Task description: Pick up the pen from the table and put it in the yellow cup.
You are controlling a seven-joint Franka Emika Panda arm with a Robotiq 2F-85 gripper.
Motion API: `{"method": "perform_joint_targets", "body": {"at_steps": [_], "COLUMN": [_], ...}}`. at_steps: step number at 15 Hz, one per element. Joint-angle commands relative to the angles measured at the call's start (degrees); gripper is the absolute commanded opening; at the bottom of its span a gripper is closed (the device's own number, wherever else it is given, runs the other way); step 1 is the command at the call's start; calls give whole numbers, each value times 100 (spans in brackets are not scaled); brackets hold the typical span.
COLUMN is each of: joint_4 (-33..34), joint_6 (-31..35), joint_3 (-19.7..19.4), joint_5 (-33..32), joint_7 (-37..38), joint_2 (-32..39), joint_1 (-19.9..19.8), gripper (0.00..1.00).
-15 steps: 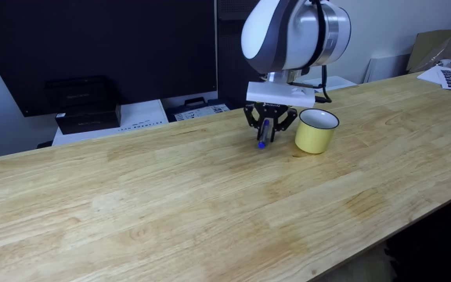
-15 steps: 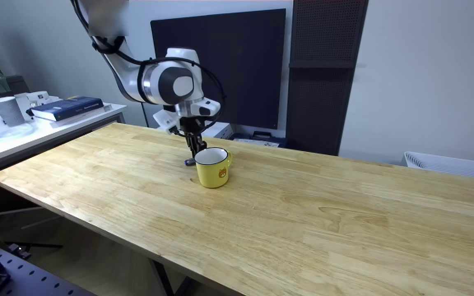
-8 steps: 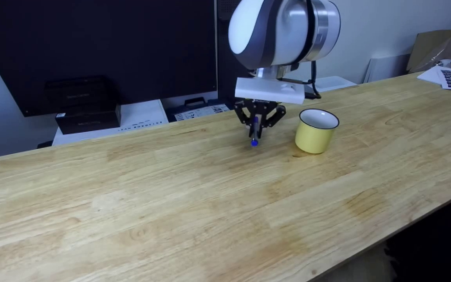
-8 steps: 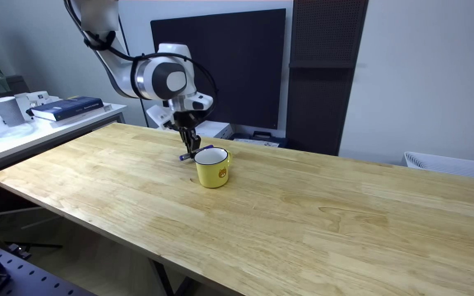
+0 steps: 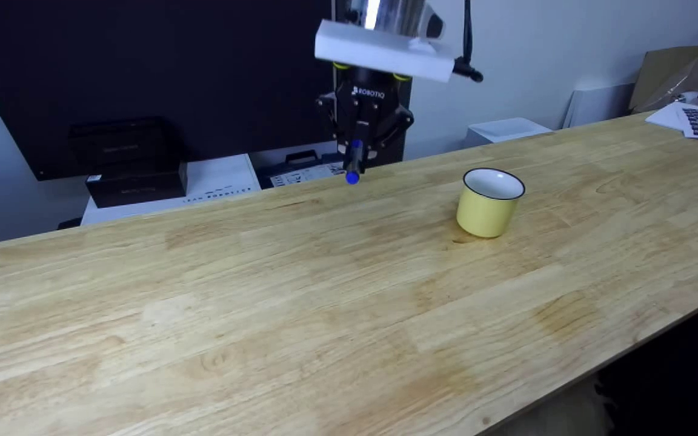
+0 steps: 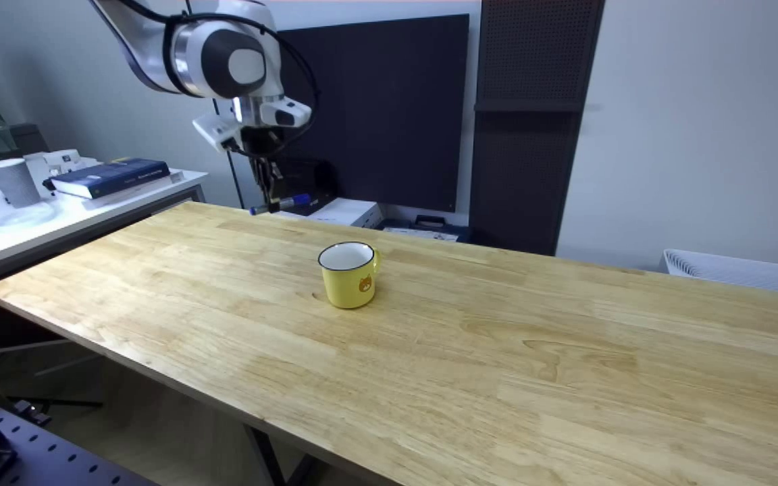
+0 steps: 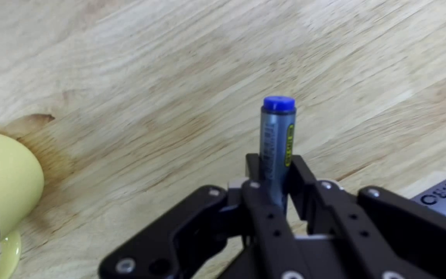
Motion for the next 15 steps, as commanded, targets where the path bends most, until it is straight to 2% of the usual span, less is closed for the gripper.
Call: {"method": "perform_joint_targets", "body": {"at_steps": [1, 3, 5, 7, 15], "joint_4": [-1112, -1548, -1952, -2297, -2741], "joint_6": [-195, -168, -124, -33, 25], "joint_3": [332, 277, 80, 50, 28], "joint_5": [515, 550, 181, -58, -140], "joint_7": [-112, 90, 545, 764, -144], "joint_2": [-1353, -1924, -2358, -2691, -2865], "joint_1": [-269, -216, -88, -156, -738], "gripper": [5, 5, 5, 5, 5]}}
